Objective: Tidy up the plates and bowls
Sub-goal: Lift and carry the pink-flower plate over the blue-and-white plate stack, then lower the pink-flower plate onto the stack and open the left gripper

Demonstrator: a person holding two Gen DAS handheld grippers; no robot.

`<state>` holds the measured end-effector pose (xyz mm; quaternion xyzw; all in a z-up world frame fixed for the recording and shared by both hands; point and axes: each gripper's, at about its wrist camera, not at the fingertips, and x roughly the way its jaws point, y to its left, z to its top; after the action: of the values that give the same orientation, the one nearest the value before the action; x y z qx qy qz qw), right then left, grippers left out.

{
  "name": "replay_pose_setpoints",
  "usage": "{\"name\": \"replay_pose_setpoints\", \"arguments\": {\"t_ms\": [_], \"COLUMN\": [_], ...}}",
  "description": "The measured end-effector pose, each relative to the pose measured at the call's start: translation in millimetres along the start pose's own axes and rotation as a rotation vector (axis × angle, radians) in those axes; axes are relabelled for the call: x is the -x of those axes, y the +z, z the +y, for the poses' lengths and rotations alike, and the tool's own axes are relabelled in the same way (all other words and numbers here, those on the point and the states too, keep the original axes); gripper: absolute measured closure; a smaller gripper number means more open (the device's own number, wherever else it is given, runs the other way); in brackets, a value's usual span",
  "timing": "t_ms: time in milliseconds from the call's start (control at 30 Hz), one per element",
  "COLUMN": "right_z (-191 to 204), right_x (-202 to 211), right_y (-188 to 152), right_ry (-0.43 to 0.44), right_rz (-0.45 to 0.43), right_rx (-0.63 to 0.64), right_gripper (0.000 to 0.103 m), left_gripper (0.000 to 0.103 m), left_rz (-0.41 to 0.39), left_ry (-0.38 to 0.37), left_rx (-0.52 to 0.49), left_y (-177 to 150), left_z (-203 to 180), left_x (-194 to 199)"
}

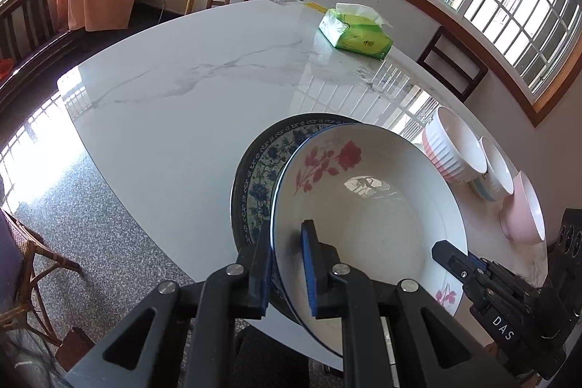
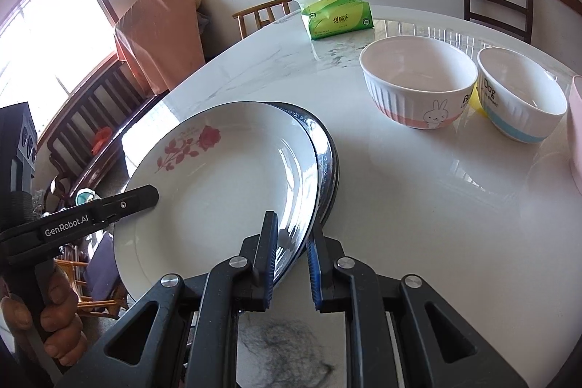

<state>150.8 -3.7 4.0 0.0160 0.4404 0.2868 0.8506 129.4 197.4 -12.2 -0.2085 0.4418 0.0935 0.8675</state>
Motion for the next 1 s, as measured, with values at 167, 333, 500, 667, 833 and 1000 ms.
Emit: {"name": "replay_pose_setpoints", "arguments": {"t_ms": [167,333,500,667,833,1000], "right_z": [2.4,4.7,5.6,6.3,8.5,7.5], "right_x": [-10.0,-17.7,-22.0,-22.3,-23.5,-25.6], "right_y": [4.0,7.1,9.9,10.0,11.2,14.7], "right_ry": [-0.002,-0.009,-0.015,-0.016,-0.030,-0.033], "right_rz": [0.011,0.016,0.018,0.017,0.010,0.007], "right_rx": [0.007,0.015,0.020,0.018,0.026,0.026], "right_gripper": [0.088,0.088,0.088,0.088,0.088,0.088], "left_gripper": [0.088,0.088,0.087,0.087,0.088,0.088], "left_rz": [0.007,0.013,0.012,0.019,-0.011,-0.052], "left_ry": [0.008,0.011,0.013,0.024,0.037,0.035], "left_rx": [0.005,0.009,0.002,0.002,-0.015,-0.024], "left_y": [4.6,6.7,7.5,8.1,10.3,13.9], "left_z": [4.3,6.6,7.0,8.5,7.0,3.8], "left_x": [-7.2,-12.6,-14.1,-16.6,-12.3,-2.1]}}
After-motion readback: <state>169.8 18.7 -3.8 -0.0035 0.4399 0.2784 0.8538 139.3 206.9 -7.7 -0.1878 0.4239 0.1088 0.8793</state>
